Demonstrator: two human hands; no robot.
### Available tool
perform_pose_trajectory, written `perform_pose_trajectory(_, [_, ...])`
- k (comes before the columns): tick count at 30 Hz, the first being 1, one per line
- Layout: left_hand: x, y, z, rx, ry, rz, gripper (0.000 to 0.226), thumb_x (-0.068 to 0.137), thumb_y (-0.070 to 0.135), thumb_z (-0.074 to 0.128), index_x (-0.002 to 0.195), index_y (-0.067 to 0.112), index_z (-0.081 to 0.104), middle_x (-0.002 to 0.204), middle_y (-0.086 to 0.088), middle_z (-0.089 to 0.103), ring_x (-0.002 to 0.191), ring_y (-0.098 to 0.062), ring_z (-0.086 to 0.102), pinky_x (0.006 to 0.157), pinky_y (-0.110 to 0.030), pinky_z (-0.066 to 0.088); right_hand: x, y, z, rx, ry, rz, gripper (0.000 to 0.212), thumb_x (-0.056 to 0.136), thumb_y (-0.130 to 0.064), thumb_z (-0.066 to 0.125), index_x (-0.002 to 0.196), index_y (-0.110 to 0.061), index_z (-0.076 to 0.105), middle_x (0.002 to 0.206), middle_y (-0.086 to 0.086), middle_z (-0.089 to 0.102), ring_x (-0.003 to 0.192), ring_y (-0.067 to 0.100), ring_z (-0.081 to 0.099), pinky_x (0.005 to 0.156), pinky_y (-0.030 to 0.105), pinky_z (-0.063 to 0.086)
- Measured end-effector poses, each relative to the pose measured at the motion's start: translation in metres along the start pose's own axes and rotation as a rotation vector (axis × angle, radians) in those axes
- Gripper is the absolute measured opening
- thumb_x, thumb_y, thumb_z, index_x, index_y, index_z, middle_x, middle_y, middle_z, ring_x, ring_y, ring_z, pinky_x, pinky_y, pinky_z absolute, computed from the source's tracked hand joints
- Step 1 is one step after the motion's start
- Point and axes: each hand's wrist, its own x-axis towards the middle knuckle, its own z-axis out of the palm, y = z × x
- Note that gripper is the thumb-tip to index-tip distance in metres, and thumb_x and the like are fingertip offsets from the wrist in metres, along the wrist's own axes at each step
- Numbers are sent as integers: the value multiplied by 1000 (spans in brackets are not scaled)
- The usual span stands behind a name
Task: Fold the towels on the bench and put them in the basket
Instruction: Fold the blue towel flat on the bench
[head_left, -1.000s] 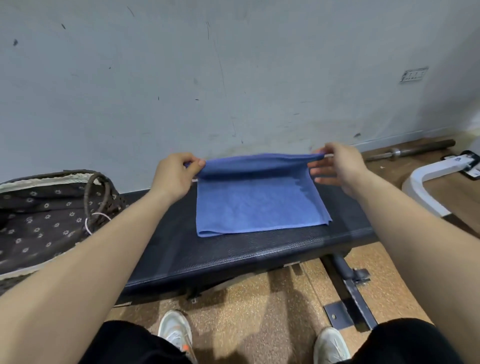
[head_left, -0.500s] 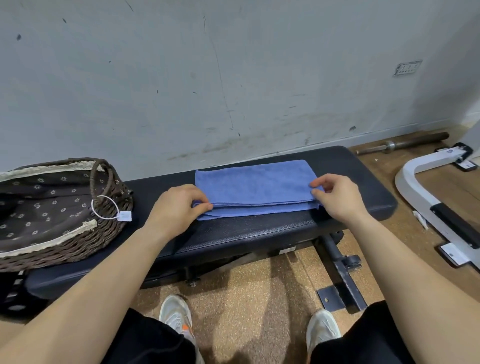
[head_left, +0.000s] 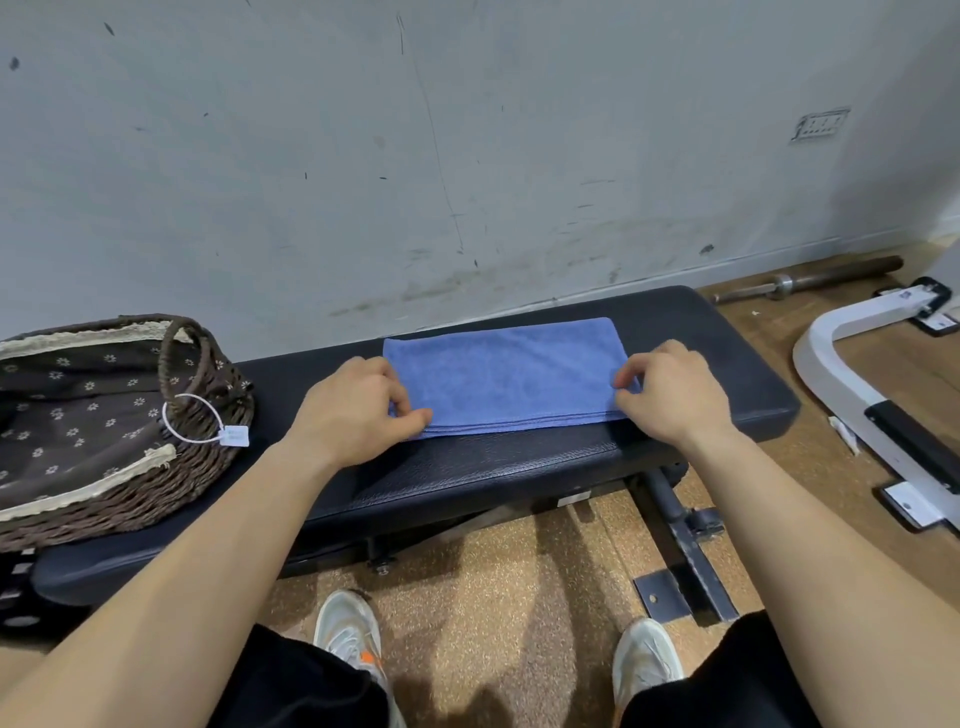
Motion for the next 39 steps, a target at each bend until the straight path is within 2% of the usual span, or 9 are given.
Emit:
perform_pose_trajectory(2, [11, 10, 1, -62, 62, -34, 29, 89, 54, 56, 72, 34, 67, 97, 14, 55, 99, -13, 49, 78, -33, 46, 2, -17, 0, -24, 66, -37, 13, 89, -32, 61, 97, -31, 71, 121, 2, 52, 116, 30, 47, 85, 40, 47])
perform_pose_trajectory(6, [40, 43, 19, -199, 178, -34, 22, 96, 33, 51, 104, 27, 71, 120, 5, 58, 117, -21, 51, 93, -39, 47, 14, -57, 20, 19, 59, -181, 34, 92, -31, 54, 124, -25, 67, 138, 1, 52, 125, 30, 47, 96, 41, 43])
perform_pose_trajectory(11, [67, 69, 54, -114, 136, 35, 41, 100, 21, 44, 140, 15, 52, 155, -4, 38, 145, -21, 30, 116, -39, 27, 39, -84, 48, 19, -36, -306, 55, 95, -32, 51, 149, -20, 45, 159, 1, 35, 143, 25, 35, 113, 41, 33])
perform_pose_trajectory(17, [81, 57, 66, -71, 100, 47, 47, 100, 36, 45, 146, 26, 45, 159, 0, 33, 149, -19, 22, 121, -44, 15, 52, -71, 64, -125, -180, -334, 71, 102, -54, 31, 161, -19, 11, 169, 0, 2, 155, 18, 1, 125, 45, 4])
perform_pose_trajectory(20, [78, 43, 63, -16, -8, -7, 64, 98, 57, 35, 156, 30, 22, 165, 3, 14, 153, -19, 6, 123, -46, 5, 52, -54, 62, -189, -220, -287, 72, 99, -66, 20, 160, -34, 1, 168, -5, -11, 154, 14, -10, 124, 48, -5])
perform_pose_trajectory(24, [64, 31, 61, 66, -96, -72, 78, 92, 74, 18, 157, 36, -1, 166, 2, -9, 152, -25, -13, 123, -47, -4, 47, -31, 49, -206, -241, -182, 77, 93, -76, 16, 158, -40, -7, 166, -6, -20, 153, 14, -18, 124, 49, -7])
perform_pose_trajectory(31, [20, 34, 54, 46, -162, -148, 75, 85, 82, 21, 151, 55, 1, 165, -8, -16, 148, -41, -18, 120, -55, 0, 8, -21, 45, -216, -282, -203, 78, 93, -76, 13, 157, -39, -12, 165, -2, -24, 152, 19, -20, 124, 50, -3])
perform_pose_trajectory(35, [3, 24, 47, -50, -133, -149, 67, 93, 69, 32, 154, 48, 13, 166, -6, -6, 151, -36, -7, 123, -48, 11, -7, -21, 40, -245, -289, -213, 77, 95, -74, 13, 159, -36, -9, 166, -1, -19, 154, 21, -15, 124, 52, -4])
perform_pose_trajectory(39, [2, 7, 31, -206, 104, -267, 54, 98, 38, 49, 149, 28, 37, 155, -4, 32, 137, -31, 40, 105, -46, 42, -10, -35, 24, -233, -149, -352, 67, 96, -67, 35, 155, -37, 28, 168, -7, 8, 154, 20, 7, 124, 52, 1])
